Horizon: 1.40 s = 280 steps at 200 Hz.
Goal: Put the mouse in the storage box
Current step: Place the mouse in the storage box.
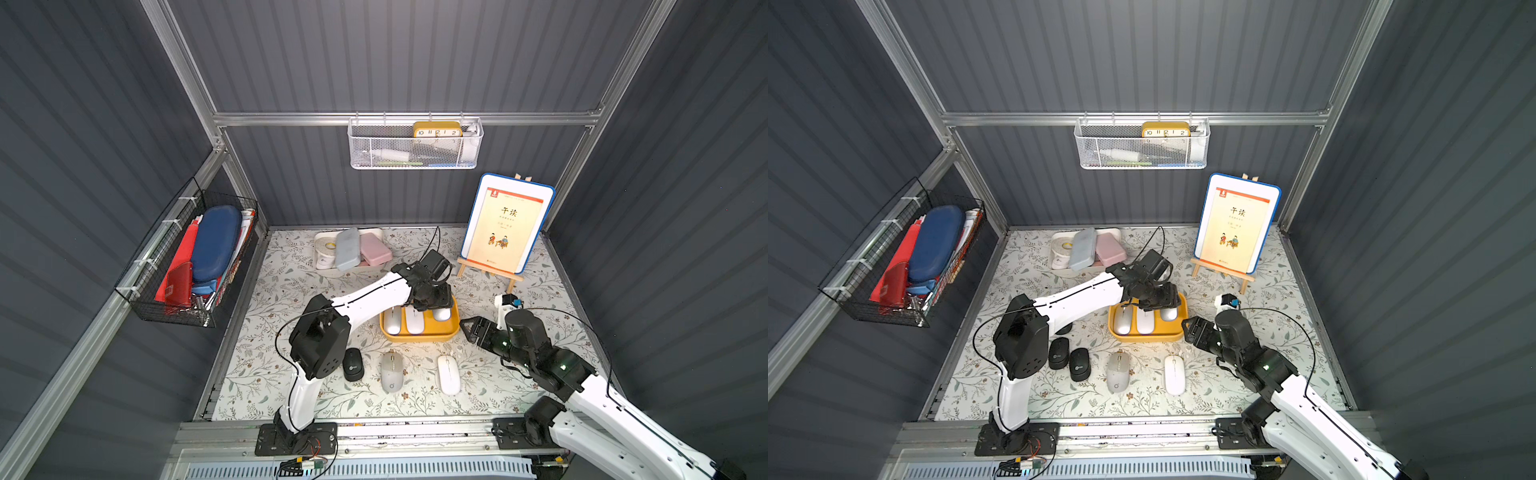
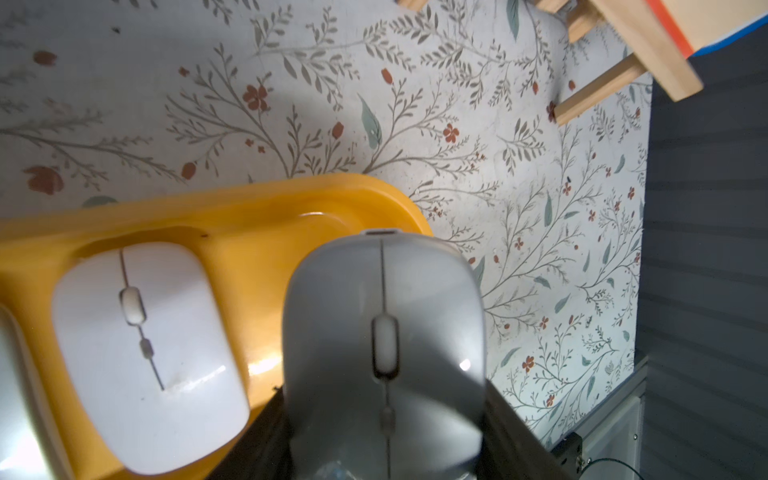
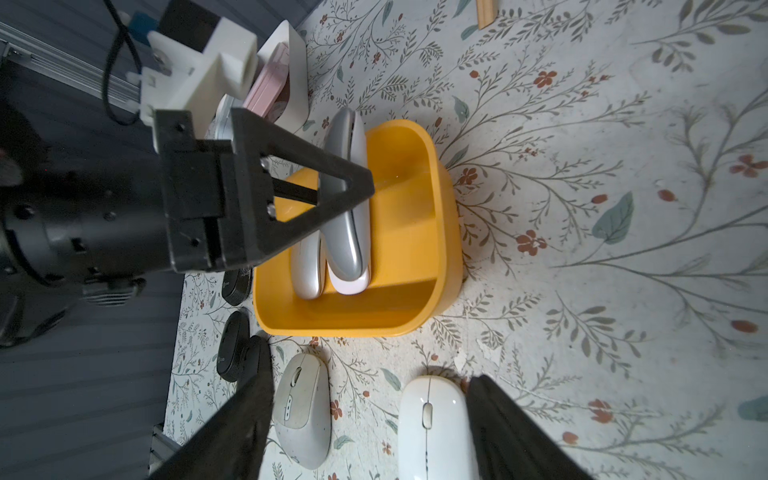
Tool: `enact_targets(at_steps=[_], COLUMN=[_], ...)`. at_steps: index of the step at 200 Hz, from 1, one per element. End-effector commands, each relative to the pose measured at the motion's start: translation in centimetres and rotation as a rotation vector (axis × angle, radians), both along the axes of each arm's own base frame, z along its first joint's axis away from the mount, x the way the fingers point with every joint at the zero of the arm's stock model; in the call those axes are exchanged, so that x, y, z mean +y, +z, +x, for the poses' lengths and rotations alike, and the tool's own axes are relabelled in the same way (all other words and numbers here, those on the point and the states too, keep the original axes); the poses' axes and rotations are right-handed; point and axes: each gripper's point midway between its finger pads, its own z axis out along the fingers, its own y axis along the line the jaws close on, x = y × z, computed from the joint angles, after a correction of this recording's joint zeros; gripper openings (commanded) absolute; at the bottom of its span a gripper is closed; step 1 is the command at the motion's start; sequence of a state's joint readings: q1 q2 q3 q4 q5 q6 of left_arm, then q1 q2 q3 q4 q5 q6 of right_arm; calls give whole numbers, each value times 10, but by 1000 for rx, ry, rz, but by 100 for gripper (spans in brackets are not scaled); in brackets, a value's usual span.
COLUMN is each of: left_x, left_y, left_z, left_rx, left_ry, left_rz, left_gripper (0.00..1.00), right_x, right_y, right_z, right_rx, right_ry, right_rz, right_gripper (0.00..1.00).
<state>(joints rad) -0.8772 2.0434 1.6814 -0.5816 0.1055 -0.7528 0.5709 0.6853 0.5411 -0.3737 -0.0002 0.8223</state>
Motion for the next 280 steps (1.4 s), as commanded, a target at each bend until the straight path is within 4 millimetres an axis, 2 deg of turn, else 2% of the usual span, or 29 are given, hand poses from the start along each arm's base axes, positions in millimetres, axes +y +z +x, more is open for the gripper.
enact_targets(at_steps=[1, 38, 81, 131, 175, 206, 232, 280], left_x=[6, 15, 17, 16, 28, 32, 31, 22], left_y=[-22, -43, -71, -79, -94, -94, -89, -61], left_z=[-5, -2, 0, 9, 9, 10, 12, 16], left_rx=[49, 50, 77, 67, 83, 84, 76, 46], left_ry=[33, 39, 31, 65, 83, 88, 90, 83], left_rz=[29, 114, 178, 205, 292, 320, 323, 276], left_gripper=[54, 55, 55, 57, 64, 72, 73, 73], right_x=[-4, -5, -5, -2, 0, 0, 2, 3], right_y=[-8, -11, -12, -12, -9, -7, -5, 0], right_z=[-5, -8, -10, -12, -12, -12, -11, -11], right_rx=[19, 22, 27, 22, 9, -1, -3, -15], right_ry=[-1, 3, 18, 38, 54, 61, 67, 76], right_rz=[-11, -10, -23, -15, -15, -18, -12, -15], right_gripper=[78, 78, 78, 78, 78, 78, 78, 78])
